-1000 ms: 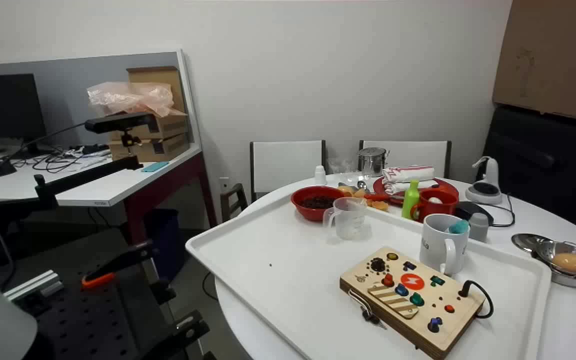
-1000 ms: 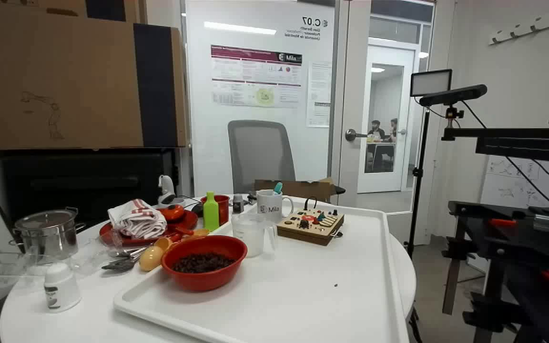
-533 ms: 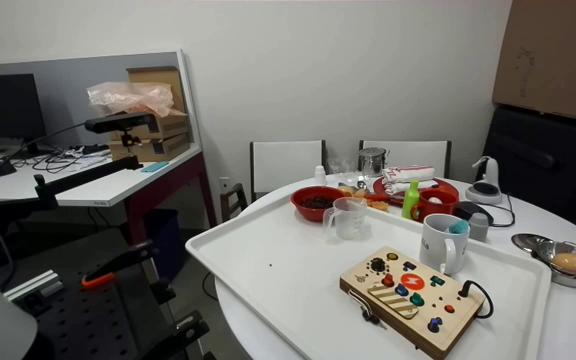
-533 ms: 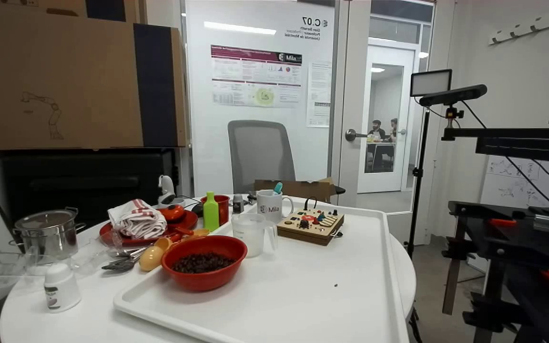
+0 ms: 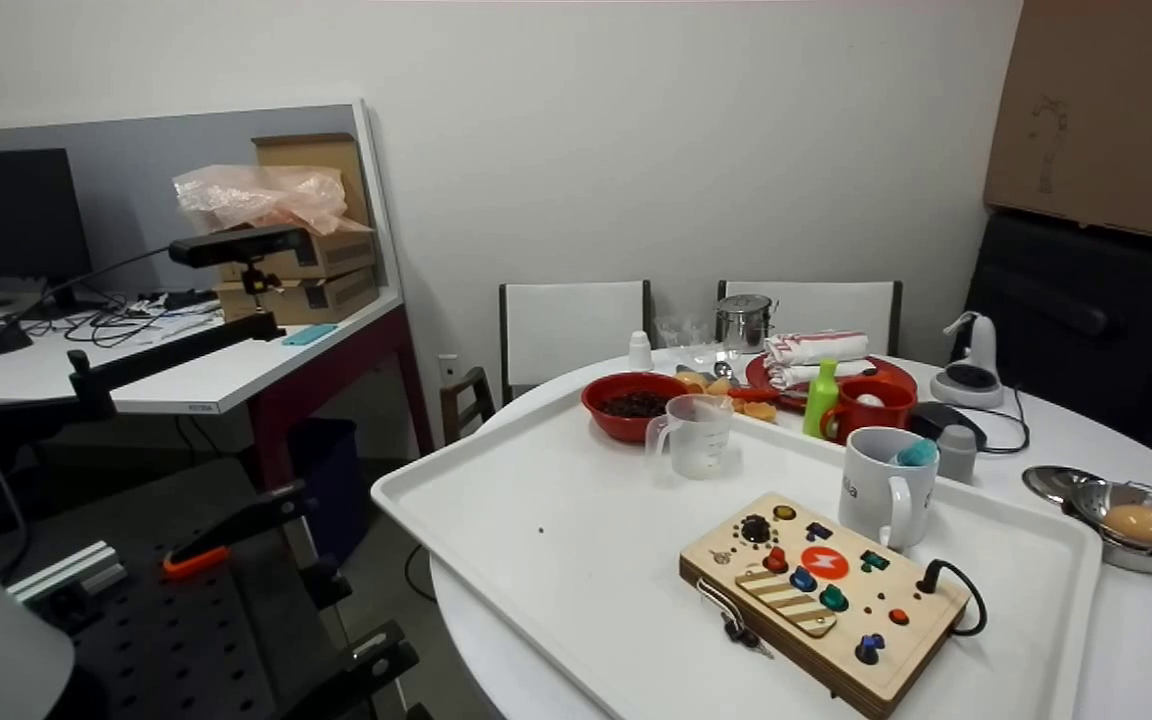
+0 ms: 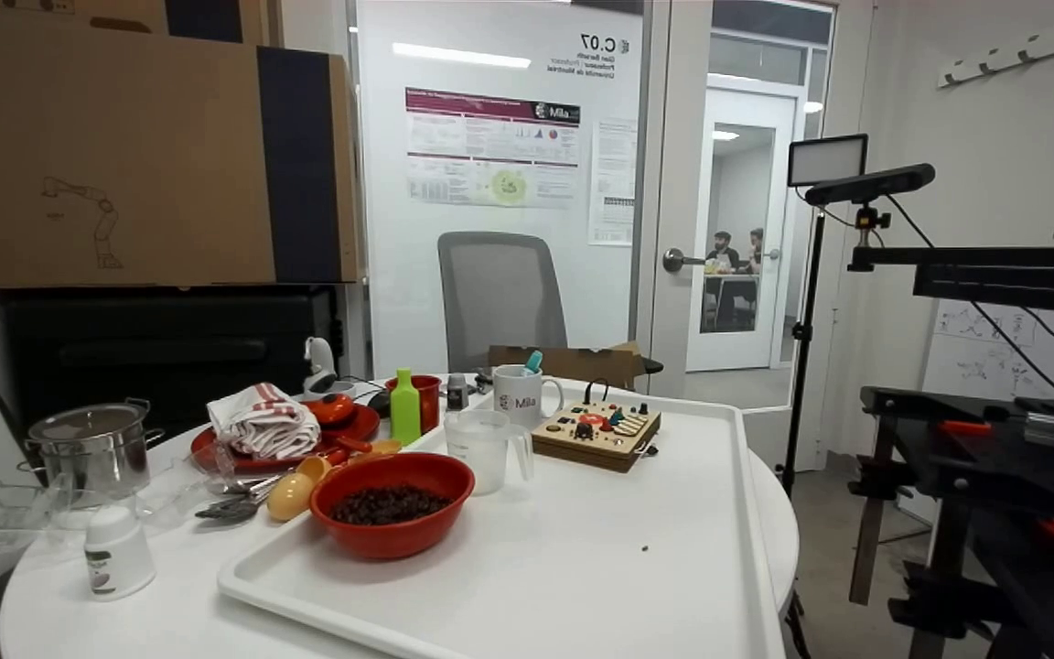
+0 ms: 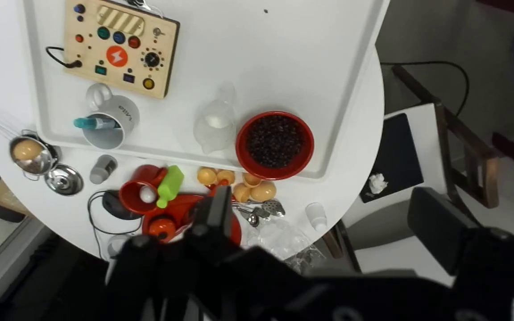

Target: Press the yellow button on the object

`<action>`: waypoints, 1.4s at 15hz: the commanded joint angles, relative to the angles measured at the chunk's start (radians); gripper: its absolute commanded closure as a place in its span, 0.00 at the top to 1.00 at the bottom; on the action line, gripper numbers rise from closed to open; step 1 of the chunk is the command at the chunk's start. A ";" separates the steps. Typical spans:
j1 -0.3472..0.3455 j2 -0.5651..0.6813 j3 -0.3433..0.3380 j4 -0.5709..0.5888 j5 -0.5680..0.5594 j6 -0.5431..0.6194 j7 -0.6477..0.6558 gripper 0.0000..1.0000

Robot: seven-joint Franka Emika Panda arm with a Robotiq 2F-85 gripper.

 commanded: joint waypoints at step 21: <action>0.001 0.506 0.065 0.259 -0.215 -0.020 0.688 1.00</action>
